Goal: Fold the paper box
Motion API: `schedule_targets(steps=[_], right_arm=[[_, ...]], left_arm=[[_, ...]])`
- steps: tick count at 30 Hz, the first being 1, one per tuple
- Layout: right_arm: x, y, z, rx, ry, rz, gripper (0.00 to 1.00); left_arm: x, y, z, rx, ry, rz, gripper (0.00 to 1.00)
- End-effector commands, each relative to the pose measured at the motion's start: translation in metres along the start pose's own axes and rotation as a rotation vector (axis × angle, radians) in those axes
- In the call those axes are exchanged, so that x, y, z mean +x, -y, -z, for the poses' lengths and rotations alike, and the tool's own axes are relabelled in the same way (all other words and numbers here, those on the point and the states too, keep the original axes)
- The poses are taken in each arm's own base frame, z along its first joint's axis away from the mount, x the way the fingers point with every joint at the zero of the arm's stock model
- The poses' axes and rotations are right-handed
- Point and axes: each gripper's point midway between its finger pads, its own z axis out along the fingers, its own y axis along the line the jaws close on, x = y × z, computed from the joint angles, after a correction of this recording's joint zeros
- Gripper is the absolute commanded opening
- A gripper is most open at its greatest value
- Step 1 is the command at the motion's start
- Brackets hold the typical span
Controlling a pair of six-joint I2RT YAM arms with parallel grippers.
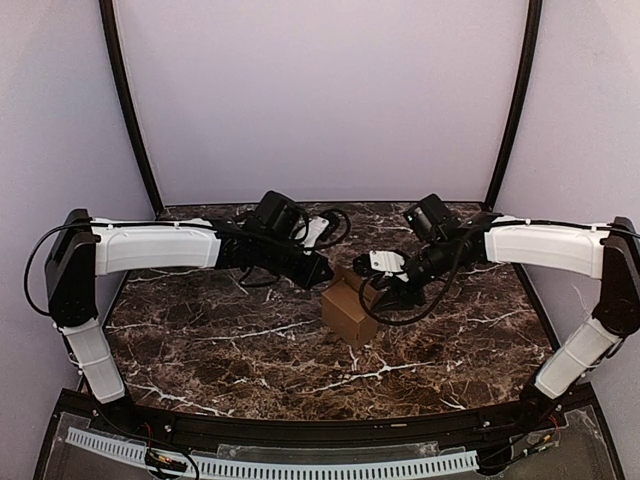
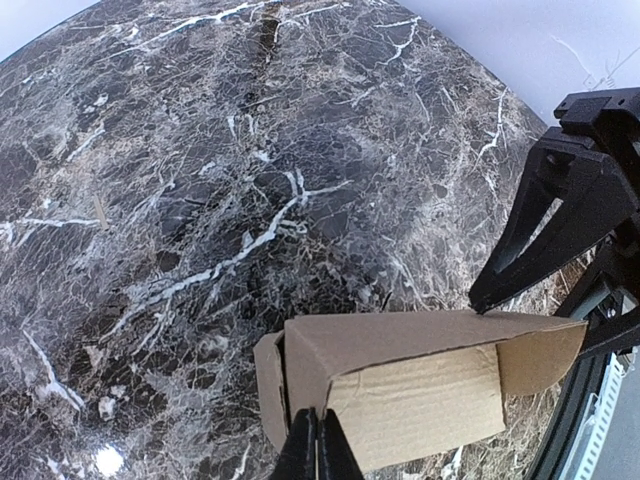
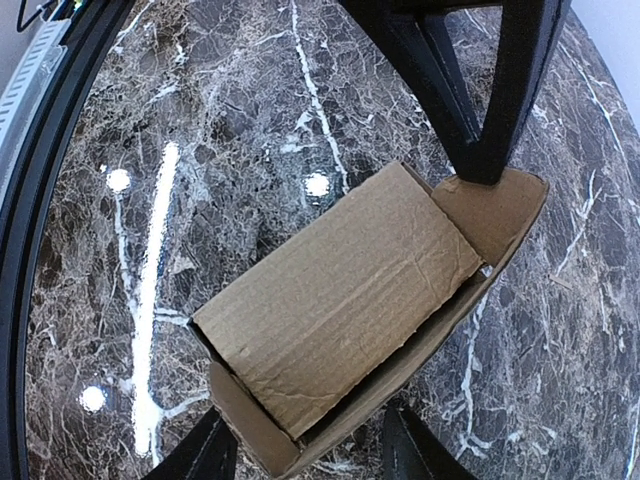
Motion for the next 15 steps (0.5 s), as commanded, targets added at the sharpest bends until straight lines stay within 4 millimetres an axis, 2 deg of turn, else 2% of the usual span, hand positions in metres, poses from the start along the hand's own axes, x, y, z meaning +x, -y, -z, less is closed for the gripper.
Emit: schedule_targets(steps=[1,8,9,10,11,12,15], right_arm=[[-0.007,-0.004,0.003,0.018,0.005,0.018,0.49],[0.001,-0.018,-0.008,0.046,-0.078,0.101,0.49],[0.002,-0.021,-0.009,0.051,-0.085,0.111,0.49],[0.002,-0.023,-0.01,0.059,-0.093,0.122,0.49],[0.002,-0.024,-0.01,0.069,-0.102,0.132,0.49],[0.002,-0.025,-0.01,0.082,-0.112,0.143,0.49],[0.004,-0.03,-0.011,0.107,-0.152,0.183,0.49]], left_arm=[[0.02,0.002,0.008,-0.013,-0.057,-0.014,0.01],[0.024,0.001,0.009,-0.019,-0.037,-0.03,0.01],[0.029,0.001,0.008,-0.017,-0.041,-0.032,0.01],[0.025,0.003,0.009,-0.012,-0.017,-0.039,0.01],[0.031,0.003,0.008,-0.011,-0.022,-0.039,0.01],[0.027,0.004,0.01,-0.007,0.002,-0.046,0.01],[0.035,0.002,0.01,-0.012,0.007,-0.051,0.01]])
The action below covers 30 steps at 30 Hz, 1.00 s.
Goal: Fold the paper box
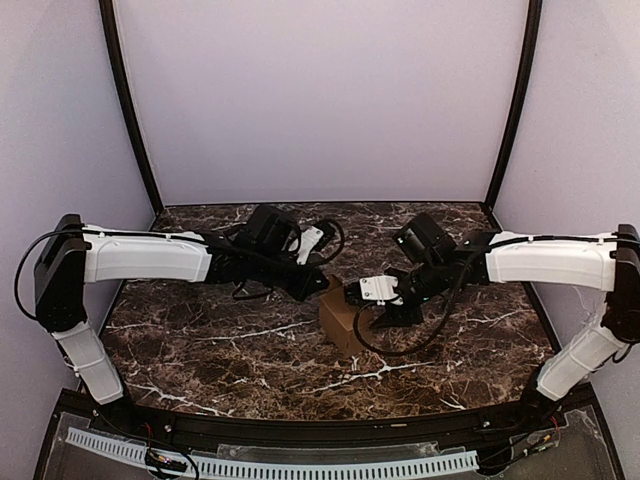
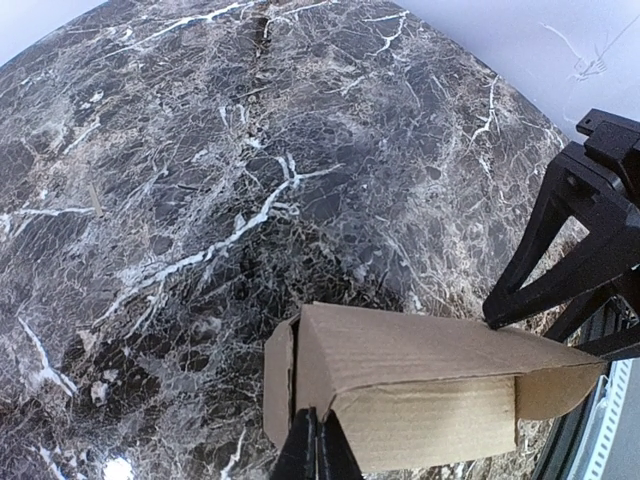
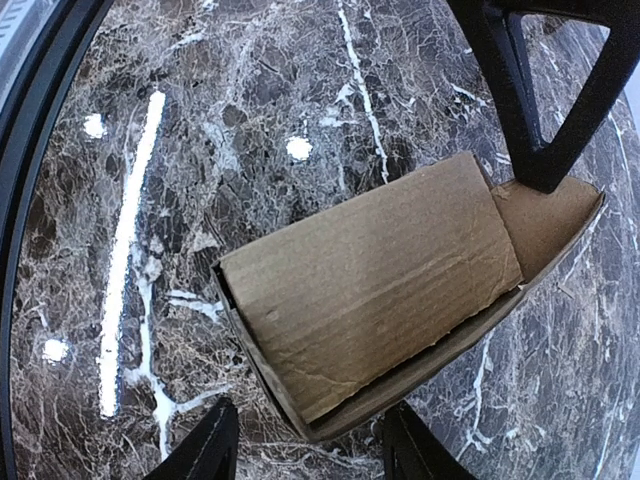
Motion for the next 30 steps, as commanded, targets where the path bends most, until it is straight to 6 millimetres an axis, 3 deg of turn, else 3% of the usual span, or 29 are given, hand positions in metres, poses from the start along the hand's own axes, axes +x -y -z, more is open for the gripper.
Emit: schedule_targets(steps=[1,6,15,22,30], right_arm=[[0.002,-0.003,0.003,0.063,-0.056,0.063,0.49],[0.001,-0.005,0.019,0.069,-0.069,0.089,0.51],[-0.027,-0.019,0.048,-0.05,0.025,0.13,0.5],[-0.049,0.0,0.059,-0.064,0.143,0.067,0.43],[-0.042,0.005,0.037,-0.105,0.12,0.061,0.41]], left_arm=[[0.017,-0.001,0.006,-0.015,-0.011,-0.016,0.01],[0.02,-0.001,0.009,-0.011,0.007,-0.025,0.01],[0.019,0.0,0.01,-0.004,0.014,-0.042,0.01],[0.016,0.002,0.012,0.0,0.032,-0.051,0.01],[0.017,0.002,0.012,0.004,0.03,-0.054,0.01]])
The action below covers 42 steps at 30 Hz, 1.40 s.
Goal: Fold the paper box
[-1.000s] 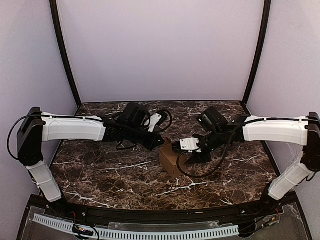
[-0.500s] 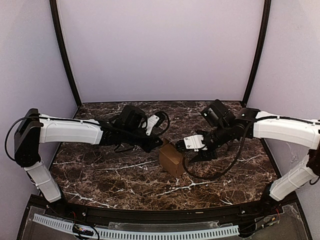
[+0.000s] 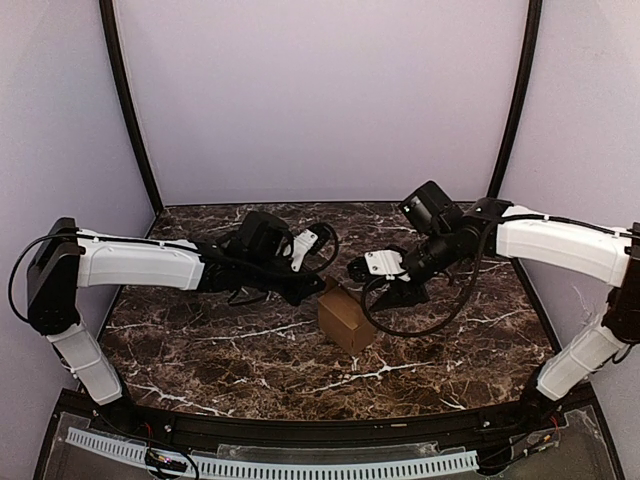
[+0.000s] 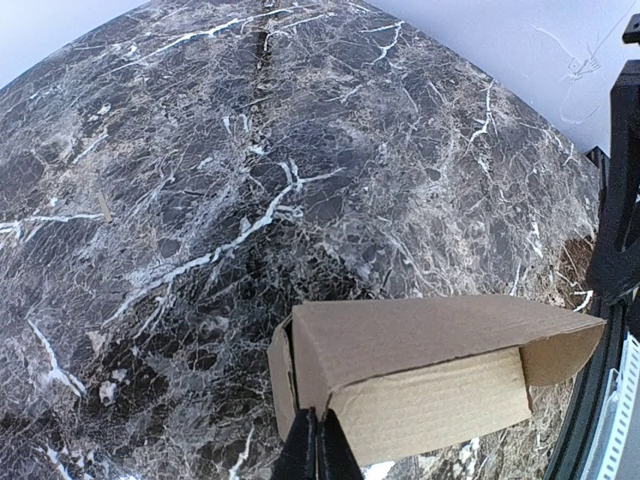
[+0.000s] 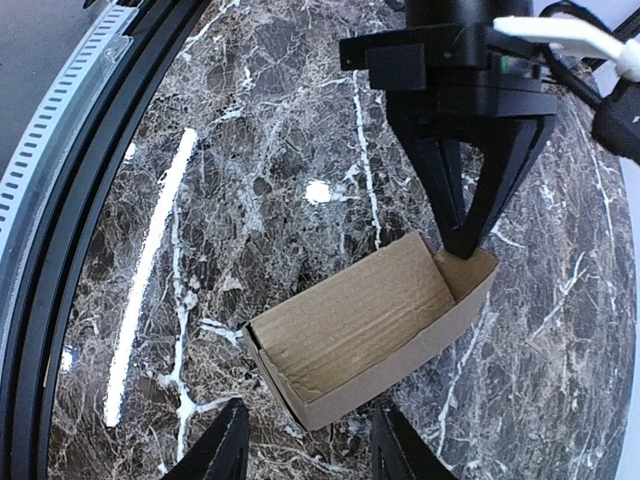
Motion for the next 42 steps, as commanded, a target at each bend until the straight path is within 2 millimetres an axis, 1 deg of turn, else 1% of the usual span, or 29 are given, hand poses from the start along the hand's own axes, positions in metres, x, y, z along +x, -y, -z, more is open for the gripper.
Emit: schedule_targets(steps=[1,8,11,16,23,29,33,34,35,36,37,38,39,40,41,42], right_arm=[[0.001,-0.001,-0.011,-0.043,0.011,-0.011,0.4],[-0.004,-0.008,-0.016,-0.045,0.009,0.024,0.38],[-0.004,-0.012,-0.023,-0.041,-0.008,0.041,0.37],[0.006,-0.018,-0.039,-0.031,-0.058,0.053,0.33],[0.004,-0.02,-0.051,-0.003,-0.084,0.067,0.31],[0.011,-0.038,-0.072,-0.039,-0.139,0.112,0.31],[0.022,-0.051,-0.087,-0.052,-0.198,0.152,0.31],[0.025,-0.052,-0.09,-0.049,-0.218,0.163,0.31],[0.029,-0.054,-0.092,-0.045,-0.236,0.176,0.31],[0.032,-0.054,-0.094,-0.042,-0.25,0.182,0.31],[0.034,-0.056,-0.095,-0.043,-0.258,0.188,0.31],[0.035,-0.056,-0.096,-0.042,-0.262,0.189,0.31],[0.036,-0.057,-0.095,-0.042,-0.264,0.187,0.3],[0.036,-0.057,-0.095,-0.041,-0.264,0.187,0.3],[0.035,-0.057,-0.094,-0.039,-0.262,0.188,0.31],[0.034,-0.056,-0.093,-0.035,-0.261,0.189,0.31]], left_arm=[[0.01,0.004,0.006,0.008,-0.026,-0.011,0.01],[0.01,0.006,0.005,0.021,-0.023,-0.005,0.01],[0.01,0.007,0.003,0.03,-0.009,0.001,0.01],[0.018,0.007,0.001,0.034,-0.015,0.008,0.01],[0.028,0.008,0.003,0.038,-0.019,0.012,0.01],[0.033,0.009,0.006,0.038,-0.015,0.009,0.02],[0.037,0.009,0.01,0.033,-0.02,0.003,0.03],[0.041,0.008,0.011,0.028,-0.031,0.001,0.07],[0.039,0.008,0.014,0.026,-0.027,-0.002,0.09],[0.045,0.007,0.015,0.018,-0.04,-0.005,0.15],[0.042,0.007,0.021,0.015,-0.031,-0.009,0.18],[0.047,0.006,0.024,0.006,-0.045,-0.013,0.25],[0.043,0.007,0.032,0.005,-0.03,-0.019,0.28],[0.052,0.006,0.036,-0.002,-0.057,-0.023,0.34],[0.047,0.009,0.046,0.0,-0.042,-0.03,0.36],[0.055,0.008,0.051,-0.002,-0.068,-0.039,0.41]])
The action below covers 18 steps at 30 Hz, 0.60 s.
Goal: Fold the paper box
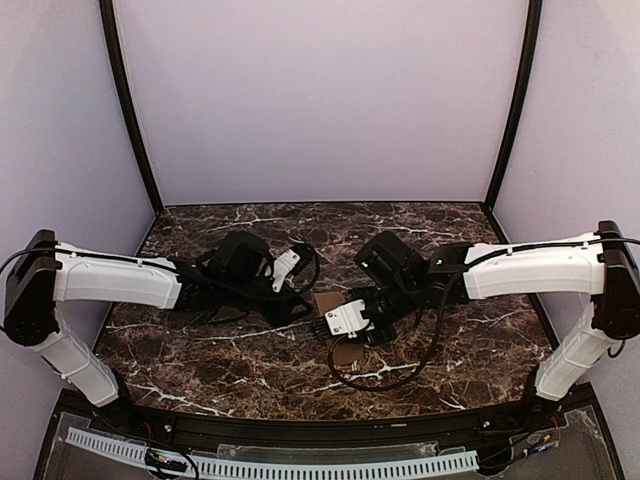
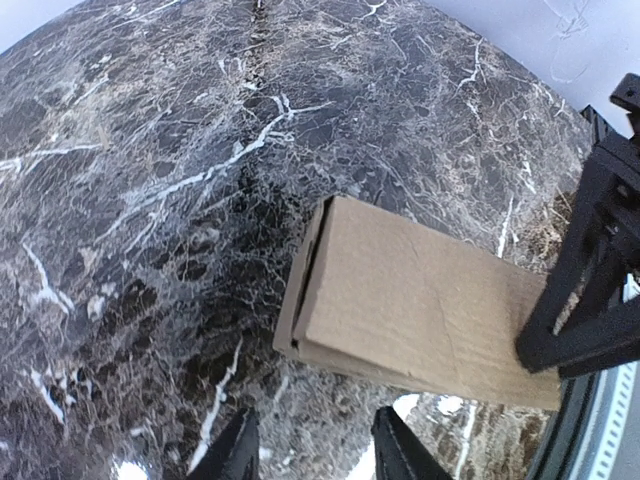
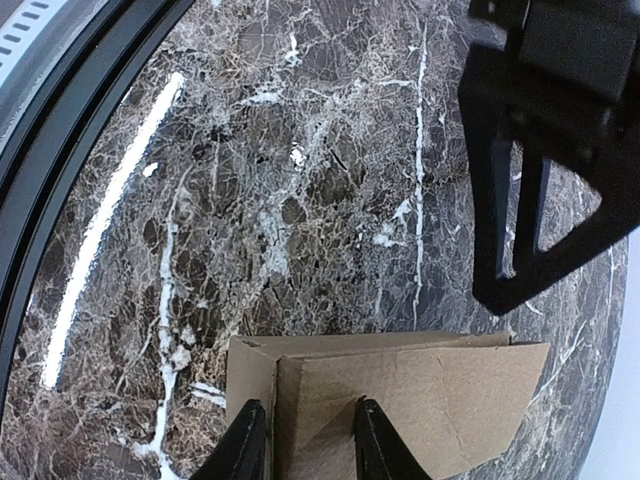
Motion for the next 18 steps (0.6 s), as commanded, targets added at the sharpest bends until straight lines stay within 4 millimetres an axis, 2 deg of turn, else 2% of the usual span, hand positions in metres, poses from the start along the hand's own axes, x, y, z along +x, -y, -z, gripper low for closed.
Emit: schedule_targets(steps=[1,2,4,8,10,11,12,14,17,18], right_arm=[[0.034,-0.029,-0.015,-0.084,-0.128,-0.02,0.3],[0.034,-0.029,-0.014,-0.079,-0.127,-0.017,0.3],[0.033,-0.028,-0.011,-0.072,-0.126,-0.013,0.3],[0.034,-0.028,-0.009,-0.066,-0.125,-0.004,0.3],[0.036,-0.03,-0.009,-0.067,-0.128,-0.001,0.3],[0.037,-0.03,-0.009,-0.063,-0.129,-0.001,0.3],[0.037,-0.03,-0.008,-0.061,-0.129,-0.001,0.31],[0.036,-0.03,-0.006,-0.053,-0.126,0.001,0.3],[0.035,-0.03,-0.001,-0.043,-0.117,0.008,0.31],[0.034,-0.03,0.0,-0.039,-0.114,0.01,0.31]], left_arm=[[0.007,0.007,0.039,-0.007,-0.021,-0.04,0.43],[0.012,0.007,0.043,-0.013,-0.036,-0.046,0.46],[0.006,0.008,0.053,-0.017,-0.011,-0.051,0.49],[-0.032,0.01,0.059,-0.02,0.122,-0.01,0.55],[-0.054,0.004,0.052,-0.049,0.184,0.036,0.56],[-0.056,0.0,0.041,-0.059,0.182,0.068,0.56],[-0.066,0.0,0.039,-0.057,0.202,0.081,0.56],[-0.066,-0.005,0.015,-0.051,0.182,0.133,0.54],[-0.072,-0.007,0.001,-0.002,0.199,0.217,0.49],[-0.069,-0.012,-0.004,0.002,0.192,0.241,0.48]])
